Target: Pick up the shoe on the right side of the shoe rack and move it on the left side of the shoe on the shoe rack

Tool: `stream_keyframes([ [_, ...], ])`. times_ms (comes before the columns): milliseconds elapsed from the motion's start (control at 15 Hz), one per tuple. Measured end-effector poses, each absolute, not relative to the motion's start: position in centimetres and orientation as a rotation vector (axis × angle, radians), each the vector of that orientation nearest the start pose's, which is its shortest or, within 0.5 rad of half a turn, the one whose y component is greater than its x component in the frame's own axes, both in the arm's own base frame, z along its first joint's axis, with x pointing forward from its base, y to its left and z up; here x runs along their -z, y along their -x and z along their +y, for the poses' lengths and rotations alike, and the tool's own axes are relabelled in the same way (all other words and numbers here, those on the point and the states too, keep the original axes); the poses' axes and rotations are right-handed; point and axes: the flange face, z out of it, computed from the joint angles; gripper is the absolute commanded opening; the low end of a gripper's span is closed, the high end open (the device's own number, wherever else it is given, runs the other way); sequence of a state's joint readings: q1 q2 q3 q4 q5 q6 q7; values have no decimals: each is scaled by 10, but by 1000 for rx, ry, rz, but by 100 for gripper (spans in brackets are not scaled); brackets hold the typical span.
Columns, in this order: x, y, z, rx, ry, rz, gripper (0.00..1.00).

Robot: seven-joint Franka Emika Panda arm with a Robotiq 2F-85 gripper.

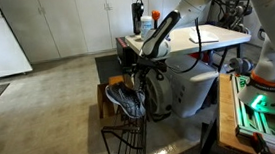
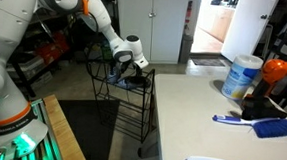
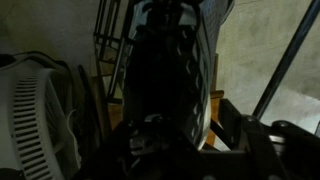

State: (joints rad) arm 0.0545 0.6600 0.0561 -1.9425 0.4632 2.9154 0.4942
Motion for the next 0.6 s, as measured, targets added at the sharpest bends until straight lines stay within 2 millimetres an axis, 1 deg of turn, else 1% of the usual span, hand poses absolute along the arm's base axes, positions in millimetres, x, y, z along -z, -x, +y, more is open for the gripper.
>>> stream_keyframes([
  [67, -166, -637, 41, 323, 2594, 1156, 16],
  [133, -166, -637, 40, 324, 2594, 1157, 14],
  [267, -168, -639, 42, 327, 2591, 1152, 13],
  [333, -168, -639, 43, 327, 2590, 1150, 8],
  [467, -170, -640, 45, 329, 2588, 1146, 9],
  [533, -170, -640, 46, 328, 2588, 1145, 6],
  [600, -170, -641, 47, 330, 2586, 1142, 7],
])
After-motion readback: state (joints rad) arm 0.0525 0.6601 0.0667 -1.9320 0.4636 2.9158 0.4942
